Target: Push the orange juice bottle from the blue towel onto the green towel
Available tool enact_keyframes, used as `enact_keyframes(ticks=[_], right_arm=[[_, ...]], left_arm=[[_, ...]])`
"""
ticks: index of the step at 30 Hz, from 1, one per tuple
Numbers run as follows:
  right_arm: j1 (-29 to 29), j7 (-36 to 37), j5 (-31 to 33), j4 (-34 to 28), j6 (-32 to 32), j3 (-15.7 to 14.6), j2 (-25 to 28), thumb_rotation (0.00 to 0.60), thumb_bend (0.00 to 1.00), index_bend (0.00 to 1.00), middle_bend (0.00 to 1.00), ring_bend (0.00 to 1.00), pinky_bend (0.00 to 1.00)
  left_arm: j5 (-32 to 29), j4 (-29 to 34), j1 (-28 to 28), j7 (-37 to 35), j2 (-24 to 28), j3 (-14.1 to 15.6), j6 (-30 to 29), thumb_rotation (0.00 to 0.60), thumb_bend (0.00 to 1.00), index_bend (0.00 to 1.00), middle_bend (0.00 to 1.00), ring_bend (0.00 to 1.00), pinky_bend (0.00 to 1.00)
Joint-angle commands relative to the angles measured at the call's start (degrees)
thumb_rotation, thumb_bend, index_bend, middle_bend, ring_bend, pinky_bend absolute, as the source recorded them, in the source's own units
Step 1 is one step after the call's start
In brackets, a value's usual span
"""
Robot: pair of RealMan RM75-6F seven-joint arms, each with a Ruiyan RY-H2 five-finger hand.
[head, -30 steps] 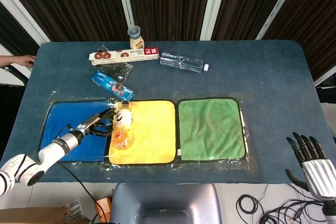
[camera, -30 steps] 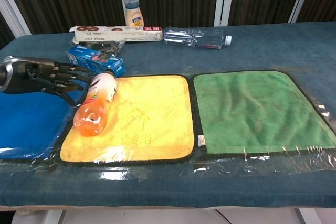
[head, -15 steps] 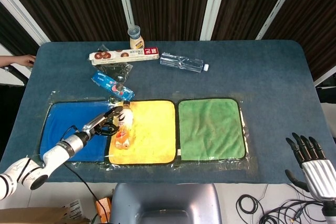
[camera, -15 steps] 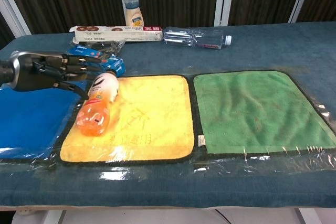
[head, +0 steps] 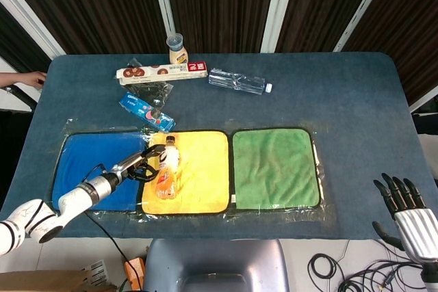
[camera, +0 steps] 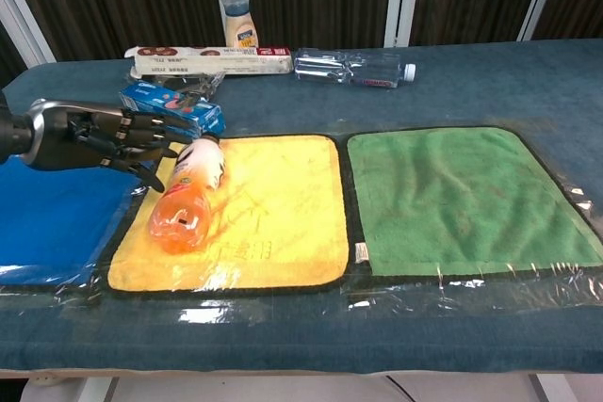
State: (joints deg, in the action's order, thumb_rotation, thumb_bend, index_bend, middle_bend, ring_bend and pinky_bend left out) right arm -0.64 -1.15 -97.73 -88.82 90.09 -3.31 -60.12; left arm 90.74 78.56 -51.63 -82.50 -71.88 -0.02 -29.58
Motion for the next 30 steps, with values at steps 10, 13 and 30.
enact_keyframes(ticks=[10,13,30], right_arm=[[0.03,0.24,0.02,0.08,-0.03,0.01,0.14,0.600,0.23,0.00,0.00,0.00,0.00],[0.03,-0.01,0.03,0.04,-0.09,0.01,0.04,0.600,0.23,0.00,0.00,0.00,0.00],[0.15,-0.86,-0.14,-0.16,-0.51,-0.12,-0.23,0.600,0.23,0.00,0.00,0.00,0.00]], left_arm=[[-0.87,1.91,2.43,7.69,2.97,2.39,-4.95,0.600,0.49,0.00,0.16,0.16,0.34],[-1.17,3.74,2.89,10.43,4.35,3.35,-4.89,0.600,0.48,0.00,0.16,0.16,0.34],[-4.83,10.86,4.05,18.81,8.26,4.13,-2.17,0.600,0.49,0.00,0.16,0.17,0.35]])
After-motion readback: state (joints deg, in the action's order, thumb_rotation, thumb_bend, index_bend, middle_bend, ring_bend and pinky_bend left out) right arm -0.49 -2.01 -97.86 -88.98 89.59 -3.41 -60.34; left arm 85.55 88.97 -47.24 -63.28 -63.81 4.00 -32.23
